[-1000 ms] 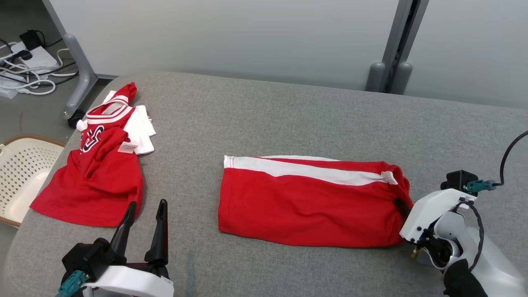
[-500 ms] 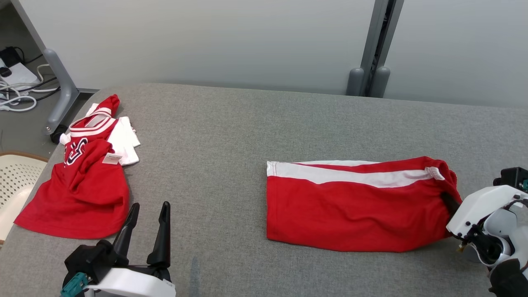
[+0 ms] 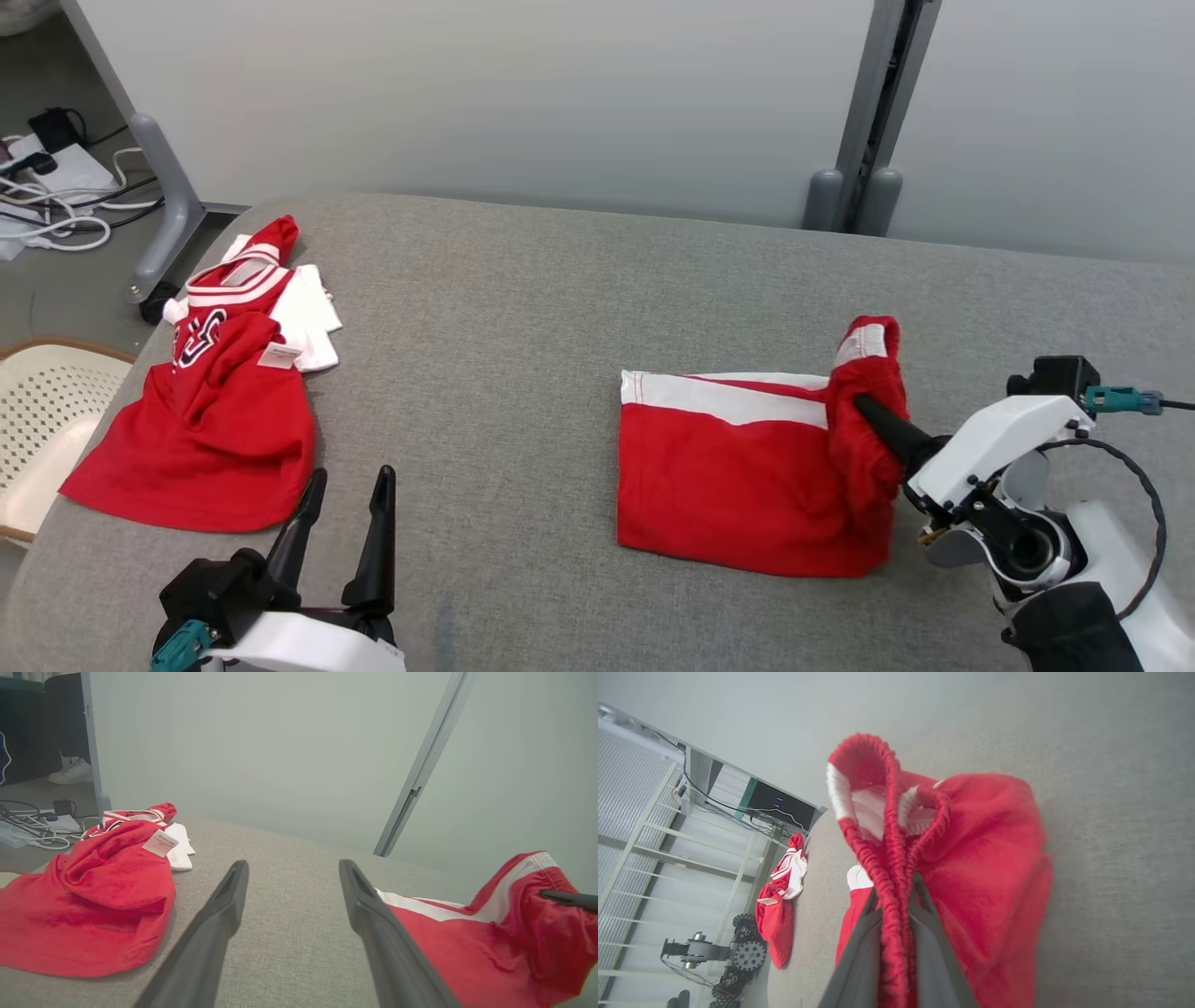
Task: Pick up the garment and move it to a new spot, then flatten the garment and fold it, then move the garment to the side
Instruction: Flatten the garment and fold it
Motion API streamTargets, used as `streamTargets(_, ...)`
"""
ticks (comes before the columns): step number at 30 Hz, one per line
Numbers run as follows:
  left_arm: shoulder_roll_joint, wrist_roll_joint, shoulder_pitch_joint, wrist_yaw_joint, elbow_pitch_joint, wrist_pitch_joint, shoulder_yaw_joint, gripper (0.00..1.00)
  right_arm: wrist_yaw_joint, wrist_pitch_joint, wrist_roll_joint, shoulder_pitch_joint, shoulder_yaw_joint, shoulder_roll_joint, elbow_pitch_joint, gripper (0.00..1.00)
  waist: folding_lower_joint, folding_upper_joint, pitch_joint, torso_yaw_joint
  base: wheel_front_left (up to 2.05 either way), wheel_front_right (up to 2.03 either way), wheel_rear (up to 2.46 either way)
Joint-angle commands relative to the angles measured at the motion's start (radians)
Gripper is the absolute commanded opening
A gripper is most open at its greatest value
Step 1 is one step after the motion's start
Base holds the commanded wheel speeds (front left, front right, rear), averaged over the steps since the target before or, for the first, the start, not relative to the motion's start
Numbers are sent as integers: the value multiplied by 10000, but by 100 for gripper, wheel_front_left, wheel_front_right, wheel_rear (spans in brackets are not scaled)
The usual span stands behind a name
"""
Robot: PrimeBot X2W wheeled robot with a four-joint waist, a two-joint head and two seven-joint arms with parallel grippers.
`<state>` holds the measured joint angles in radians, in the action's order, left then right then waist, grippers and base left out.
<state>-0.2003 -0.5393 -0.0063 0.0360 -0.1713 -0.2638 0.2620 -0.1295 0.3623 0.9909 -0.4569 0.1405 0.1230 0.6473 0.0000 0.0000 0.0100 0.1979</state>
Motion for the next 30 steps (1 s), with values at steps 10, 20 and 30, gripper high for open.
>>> streamTargets(10, 77, -24, -263, -89, -241, 22, 134, 100, -24, 411, 969, -179, 31, -656, 336, 0, 0, 0, 56, 993, 0, 0, 0)
streamTargets(20, 93, -53, -258, -107, -413, 13, 210, 100, -24, -102, 1969, -831, 942, -693, 1819, 43, 0, 0, 49, 1588, 0, 0, 0)
streamTargets(30, 45, -107, -236, -60, -444, 5, 176, 100, -24, -999, 3218, -1143, 2031, -687, 1753, 100, 0, 0, 50, 1402, 0, 0, 0)
